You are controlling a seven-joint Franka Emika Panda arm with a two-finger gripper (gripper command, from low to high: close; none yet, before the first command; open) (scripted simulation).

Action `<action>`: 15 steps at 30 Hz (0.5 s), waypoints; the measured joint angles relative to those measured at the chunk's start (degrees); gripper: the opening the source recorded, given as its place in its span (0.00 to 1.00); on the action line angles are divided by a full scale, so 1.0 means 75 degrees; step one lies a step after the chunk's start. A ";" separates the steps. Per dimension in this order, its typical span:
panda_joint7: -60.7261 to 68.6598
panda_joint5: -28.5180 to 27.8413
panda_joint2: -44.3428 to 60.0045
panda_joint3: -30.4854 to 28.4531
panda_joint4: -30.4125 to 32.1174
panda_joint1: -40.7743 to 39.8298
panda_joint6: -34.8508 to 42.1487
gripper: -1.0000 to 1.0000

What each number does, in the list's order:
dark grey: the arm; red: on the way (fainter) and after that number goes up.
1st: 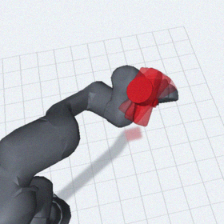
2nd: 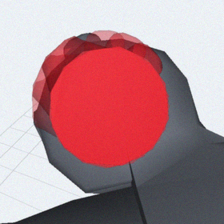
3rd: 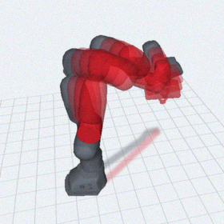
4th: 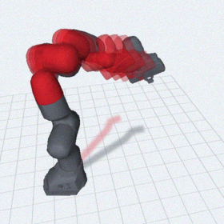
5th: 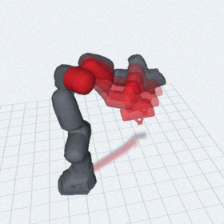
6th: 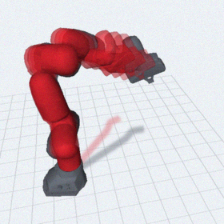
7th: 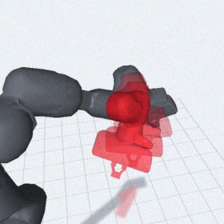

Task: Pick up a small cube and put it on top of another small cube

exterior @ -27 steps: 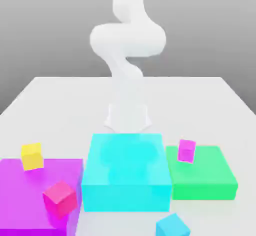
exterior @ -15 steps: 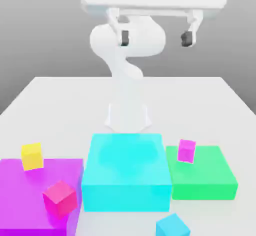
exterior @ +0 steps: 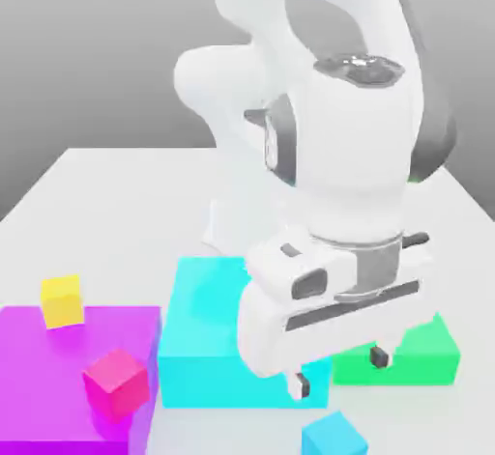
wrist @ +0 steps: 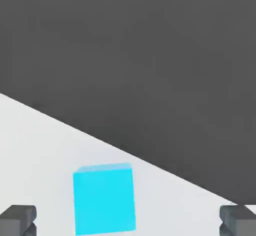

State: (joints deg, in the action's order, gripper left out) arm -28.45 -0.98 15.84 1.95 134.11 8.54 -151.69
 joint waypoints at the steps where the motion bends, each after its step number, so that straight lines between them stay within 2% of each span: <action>1: 0.0021 -0.0037 0.0277 0.0001 -0.0017 0.0020 -0.0144 0.50; 5: -0.0001 -0.0128 0.1383 -0.0048 -0.0199 0.0078 -0.0957 0.50; 6: 0.0003 -0.0123 0.1550 -0.0068 -0.0231 0.0098 -0.1088 0.00; 12: -0.0005 -0.0133 0.1633 -0.0070 -0.0248 0.0102 -0.1149 0.00; 15: 0.0019 -0.0106 0.1120 -0.0037 -0.0145 0.0074 -0.0737 0.00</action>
State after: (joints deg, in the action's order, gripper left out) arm -28.31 -1.77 24.24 1.67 133.03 9.10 -157.22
